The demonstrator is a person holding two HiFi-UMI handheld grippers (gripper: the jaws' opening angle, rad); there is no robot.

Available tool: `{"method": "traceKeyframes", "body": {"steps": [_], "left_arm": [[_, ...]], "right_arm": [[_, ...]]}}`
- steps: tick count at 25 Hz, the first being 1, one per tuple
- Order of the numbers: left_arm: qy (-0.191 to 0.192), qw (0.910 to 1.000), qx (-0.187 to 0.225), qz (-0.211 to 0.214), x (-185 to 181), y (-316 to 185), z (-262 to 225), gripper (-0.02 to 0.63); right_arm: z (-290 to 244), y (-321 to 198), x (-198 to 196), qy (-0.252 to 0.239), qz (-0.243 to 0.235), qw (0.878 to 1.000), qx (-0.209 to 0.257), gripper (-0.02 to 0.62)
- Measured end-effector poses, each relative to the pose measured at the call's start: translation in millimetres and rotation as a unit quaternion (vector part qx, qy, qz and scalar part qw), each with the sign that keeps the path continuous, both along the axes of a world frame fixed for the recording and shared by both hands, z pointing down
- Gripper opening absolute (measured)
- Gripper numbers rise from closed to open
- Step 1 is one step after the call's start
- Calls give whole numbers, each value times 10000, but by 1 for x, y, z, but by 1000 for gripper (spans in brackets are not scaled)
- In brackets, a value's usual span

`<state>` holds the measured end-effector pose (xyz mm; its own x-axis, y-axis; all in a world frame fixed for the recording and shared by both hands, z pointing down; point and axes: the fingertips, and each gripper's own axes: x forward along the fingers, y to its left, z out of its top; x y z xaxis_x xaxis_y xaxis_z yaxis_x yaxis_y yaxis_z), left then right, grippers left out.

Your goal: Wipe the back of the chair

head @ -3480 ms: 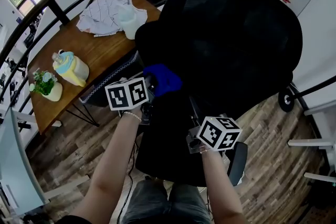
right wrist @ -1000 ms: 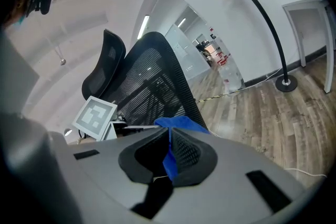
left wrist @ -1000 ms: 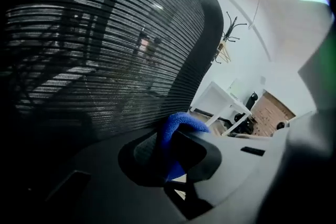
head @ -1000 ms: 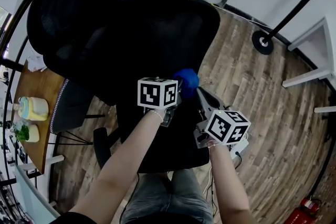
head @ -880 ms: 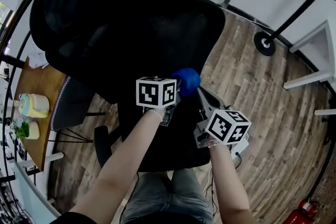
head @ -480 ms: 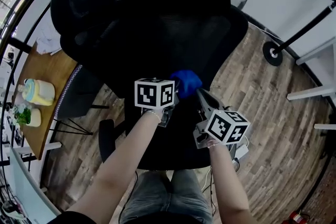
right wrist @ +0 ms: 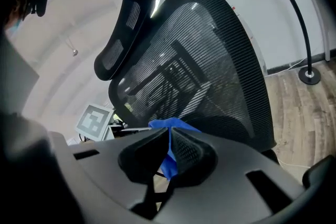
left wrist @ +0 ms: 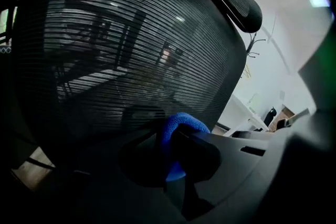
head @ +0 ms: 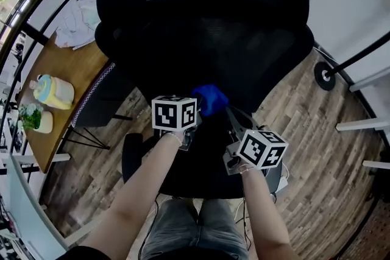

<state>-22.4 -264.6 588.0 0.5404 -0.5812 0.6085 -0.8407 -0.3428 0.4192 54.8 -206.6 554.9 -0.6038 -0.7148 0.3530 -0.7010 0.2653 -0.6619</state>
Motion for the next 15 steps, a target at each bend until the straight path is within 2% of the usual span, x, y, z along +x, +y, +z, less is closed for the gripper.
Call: {"method": "traceKeyframes", "body": {"steps": [15], "left_arm": [[200,9944,14,-1038,-103,7,2,44]], "right_arm": [[2,7,-62,55,-500,9987,-74,34]]}}
